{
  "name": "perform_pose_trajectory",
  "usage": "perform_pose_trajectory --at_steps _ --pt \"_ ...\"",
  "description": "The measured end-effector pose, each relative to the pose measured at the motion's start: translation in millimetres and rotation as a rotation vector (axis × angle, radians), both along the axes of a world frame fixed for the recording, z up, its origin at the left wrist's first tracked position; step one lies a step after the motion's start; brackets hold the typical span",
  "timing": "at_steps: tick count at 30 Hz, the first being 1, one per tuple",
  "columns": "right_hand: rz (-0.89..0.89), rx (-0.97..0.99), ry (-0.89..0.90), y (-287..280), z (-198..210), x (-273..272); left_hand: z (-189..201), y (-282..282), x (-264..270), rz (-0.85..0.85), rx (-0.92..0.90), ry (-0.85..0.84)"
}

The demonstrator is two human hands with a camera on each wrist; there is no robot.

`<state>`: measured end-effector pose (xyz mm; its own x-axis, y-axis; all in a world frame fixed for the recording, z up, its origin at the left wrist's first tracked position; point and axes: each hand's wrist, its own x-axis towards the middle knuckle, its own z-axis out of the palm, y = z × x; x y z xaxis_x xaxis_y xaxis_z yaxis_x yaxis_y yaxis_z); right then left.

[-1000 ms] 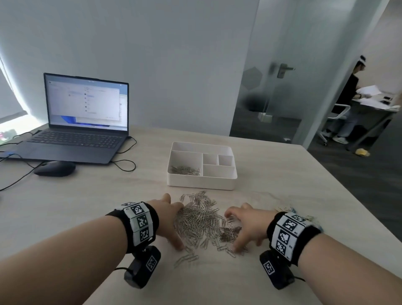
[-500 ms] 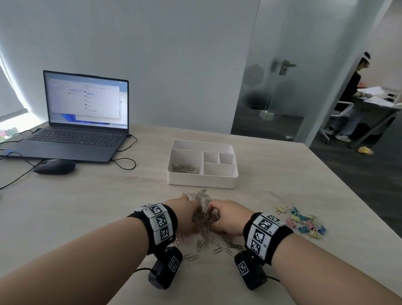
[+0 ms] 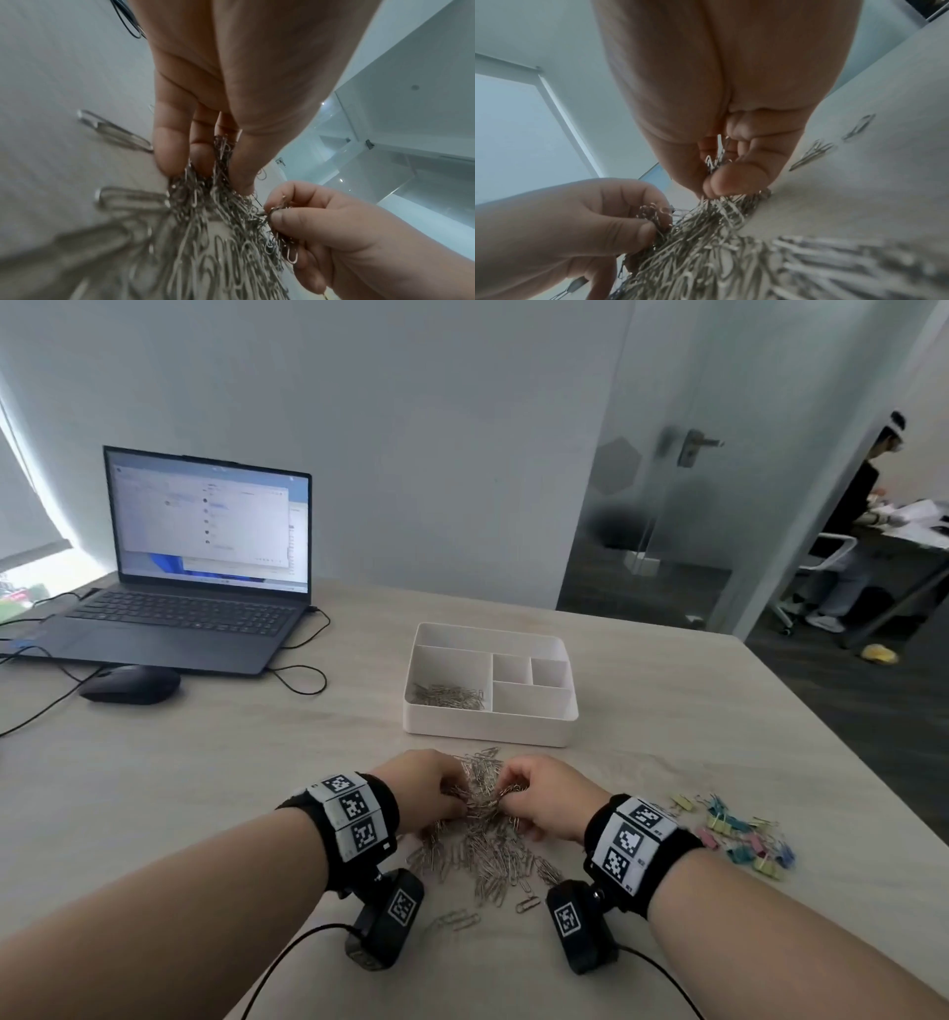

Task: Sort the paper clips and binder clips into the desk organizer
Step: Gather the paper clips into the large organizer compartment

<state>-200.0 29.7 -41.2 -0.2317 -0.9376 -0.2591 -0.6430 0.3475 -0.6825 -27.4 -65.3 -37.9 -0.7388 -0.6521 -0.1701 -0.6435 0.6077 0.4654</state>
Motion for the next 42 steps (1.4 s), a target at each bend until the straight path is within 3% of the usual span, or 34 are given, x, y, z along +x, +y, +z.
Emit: perform_pose_trajectory --at_steps 13,18,24,32,42 --pt "-0.064 -0.100 -0.283 -27 8 -8 14 -43 8 0.077 0.237 0.271" --pt "-0.107 -0.158 -0.444 -50 22 -9 27 -67 0 0.145 0.259 0.437" --pt "-0.211 -0.278 -0.444 -95 41 -9 41 -99 -23 0.325 0.218 0.600" --pt "-0.267 -0.290 -0.302 -142 42 -1 44 -123 -44 0.377 0.153 0.538" --pt "-0.211 -0.237 -0.263 -145 36 7 44 -123 -44 0.323 -0.020 0.374"
